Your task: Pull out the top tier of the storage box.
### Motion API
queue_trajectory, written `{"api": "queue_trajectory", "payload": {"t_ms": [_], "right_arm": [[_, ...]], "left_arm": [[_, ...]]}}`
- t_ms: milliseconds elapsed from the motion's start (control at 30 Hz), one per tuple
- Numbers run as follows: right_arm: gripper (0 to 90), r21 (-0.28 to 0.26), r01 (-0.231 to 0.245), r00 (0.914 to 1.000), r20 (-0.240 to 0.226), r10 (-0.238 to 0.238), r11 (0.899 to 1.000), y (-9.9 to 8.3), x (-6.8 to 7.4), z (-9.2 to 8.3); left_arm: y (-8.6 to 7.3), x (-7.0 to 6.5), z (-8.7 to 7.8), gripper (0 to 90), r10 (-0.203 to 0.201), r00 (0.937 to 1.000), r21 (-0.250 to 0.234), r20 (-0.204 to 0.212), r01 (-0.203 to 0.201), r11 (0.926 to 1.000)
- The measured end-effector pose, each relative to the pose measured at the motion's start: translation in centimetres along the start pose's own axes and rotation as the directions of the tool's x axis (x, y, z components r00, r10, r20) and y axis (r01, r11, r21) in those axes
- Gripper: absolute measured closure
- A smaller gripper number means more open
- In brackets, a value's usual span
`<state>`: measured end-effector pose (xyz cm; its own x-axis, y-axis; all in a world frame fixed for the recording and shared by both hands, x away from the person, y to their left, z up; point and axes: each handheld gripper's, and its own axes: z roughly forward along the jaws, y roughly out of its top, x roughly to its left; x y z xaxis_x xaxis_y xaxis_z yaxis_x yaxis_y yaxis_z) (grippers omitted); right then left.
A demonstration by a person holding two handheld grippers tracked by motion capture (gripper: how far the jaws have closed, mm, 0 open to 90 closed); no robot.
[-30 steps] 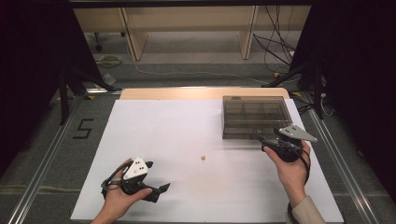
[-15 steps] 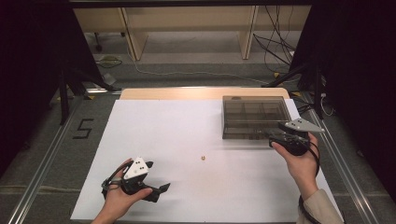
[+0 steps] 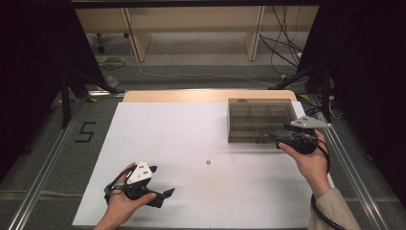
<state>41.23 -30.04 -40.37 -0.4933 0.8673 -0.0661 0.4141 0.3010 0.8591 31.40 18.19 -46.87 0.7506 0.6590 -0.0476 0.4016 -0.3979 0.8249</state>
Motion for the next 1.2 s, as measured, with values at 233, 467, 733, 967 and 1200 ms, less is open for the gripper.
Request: {"api": "queue_trajectory", "payload": {"t_ms": [233,467,733,967,1200], "right_arm": [[39.2,0.054,0.066,0.9963,-0.058,-0.063,0.996,0.3,-0.3,0.5],[45.6,0.095,0.123,0.9887,-0.097,-0.114,0.988,1.0,-0.8,1.1],[48.9,0.167,0.210,0.9720,-0.142,-0.187,0.963,2.4,-1.0,1.8],[53.9,0.239,0.345,0.9355,-0.167,-0.311,0.908,3.6,-0.5,2.3],[58.5,0.280,0.477,0.8785,-0.186,-0.440,0.833,4.0,0.4,3.2]], "left_arm": [[0.0,0.0,0.0,1.2,-0.001,1.0000,-0.002,0.000,0.001,1.0000],[0.0,0.0,0.0,1.4,-0.001,1.0000,-0.002,0.000,0.001,1.0000],[0.0,0.0,0.0,1.4,-0.001,1.0000,-0.003,0.001,0.001,1.0000],[0.0,0.0,0.0,1.4,0.002,1.0000,-0.003,0.002,-0.002,1.0000],[0.0,0.0,0.0,1.5,-0.002,1.0000,-0.004,0.002,0.002,1.0000]]}}
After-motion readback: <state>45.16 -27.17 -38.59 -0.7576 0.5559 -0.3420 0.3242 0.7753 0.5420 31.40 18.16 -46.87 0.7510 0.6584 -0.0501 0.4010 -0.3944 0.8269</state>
